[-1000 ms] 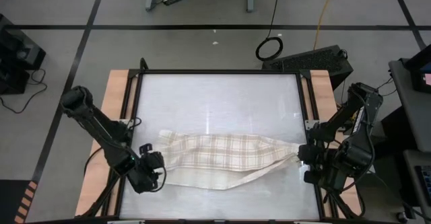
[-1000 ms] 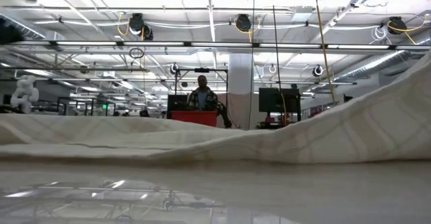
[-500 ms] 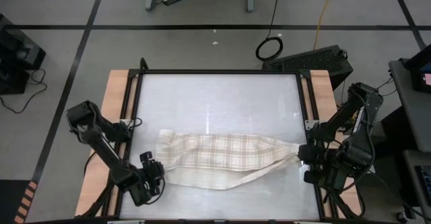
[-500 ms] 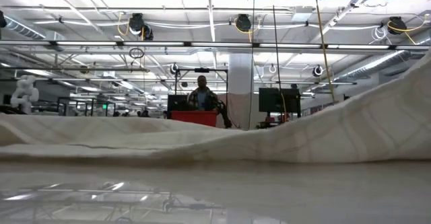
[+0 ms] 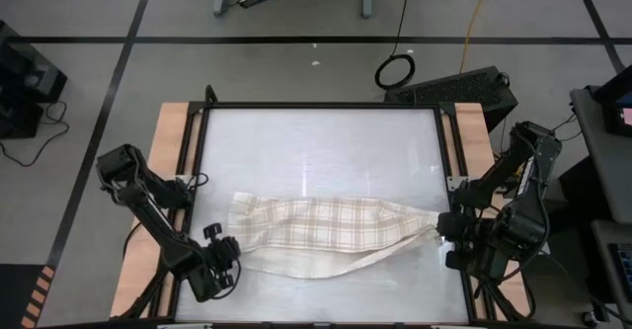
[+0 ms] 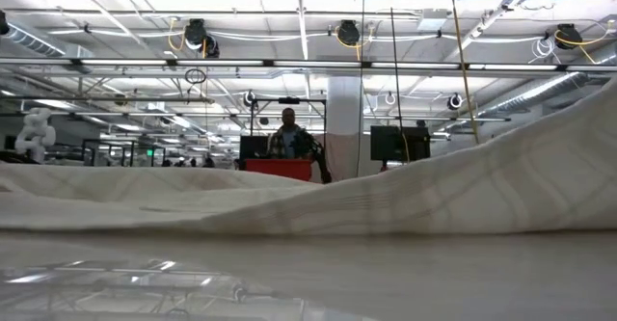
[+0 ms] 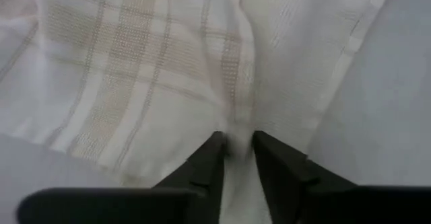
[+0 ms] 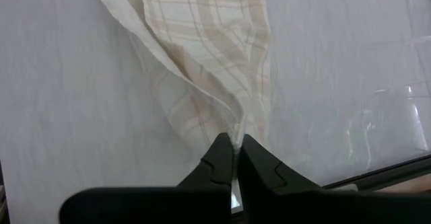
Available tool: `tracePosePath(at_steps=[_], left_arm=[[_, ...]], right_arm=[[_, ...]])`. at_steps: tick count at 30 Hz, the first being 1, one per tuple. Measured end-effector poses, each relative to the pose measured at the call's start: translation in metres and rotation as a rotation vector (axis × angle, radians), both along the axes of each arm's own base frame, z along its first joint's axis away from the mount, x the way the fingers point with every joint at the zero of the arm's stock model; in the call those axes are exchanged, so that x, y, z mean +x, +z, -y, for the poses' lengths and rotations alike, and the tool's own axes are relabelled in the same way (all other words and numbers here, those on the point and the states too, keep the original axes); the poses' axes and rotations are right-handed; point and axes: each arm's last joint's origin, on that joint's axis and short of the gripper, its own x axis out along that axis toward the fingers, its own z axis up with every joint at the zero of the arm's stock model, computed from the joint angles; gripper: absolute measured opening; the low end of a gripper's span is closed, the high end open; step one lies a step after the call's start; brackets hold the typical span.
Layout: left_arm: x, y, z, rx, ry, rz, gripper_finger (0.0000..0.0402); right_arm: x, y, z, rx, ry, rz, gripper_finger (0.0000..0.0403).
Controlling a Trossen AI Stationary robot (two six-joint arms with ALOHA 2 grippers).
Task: Roll towel
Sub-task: Roll the white-brown patterned towel
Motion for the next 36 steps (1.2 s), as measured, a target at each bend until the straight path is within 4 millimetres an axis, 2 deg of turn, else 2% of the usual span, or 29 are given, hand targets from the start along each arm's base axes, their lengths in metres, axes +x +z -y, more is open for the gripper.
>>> tracePosePath(at_steps=[7,11,13,16,24,27,31,36], left_arm=[[0.000,0.003,-0.004,0.040,0.025,0.044,0.0209],[0.001,0.003,-0.005,0.075,0.028,0.084,0.0230],[0.001,0.003,-0.006,0.096,0.029,0.094,0.0221],[0.001,0.003,-0.007,0.113,0.029,0.108,0.0183],[0.000,0.002,-0.007,0.107,-0.003,0.069,0.0020],[-0.001,0.007,-0.009,0.127,-0.020,0.059,0.0010],[-0.004,0.037,-0.013,0.195,-0.024,0.012,0.0005],[-0.010,0.098,-0.016,0.171,-0.041,0.002,0.0004]], right_arm=[[0.000,0.000,0.000,-0.001,0.002,0.000,0.0000],[0.000,0.000,0.000,-0.001,0.002,0.000,0.0000],[0.000,0.000,0.000,-0.002,0.002,0.003,0.0000],[0.000,0.000,0.000,-0.012,0.002,0.019,0.0000],[0.001,0.000,0.000,-0.014,0.003,0.023,0.0000],[0.001,0.000,0.000,-0.017,0.011,0.021,0.0000],[0.001,0.000,-0.001,-0.023,0.049,0.019,0.0000],[0.001,0.000,-0.001,-0.025,0.060,0.020,0.0000]])
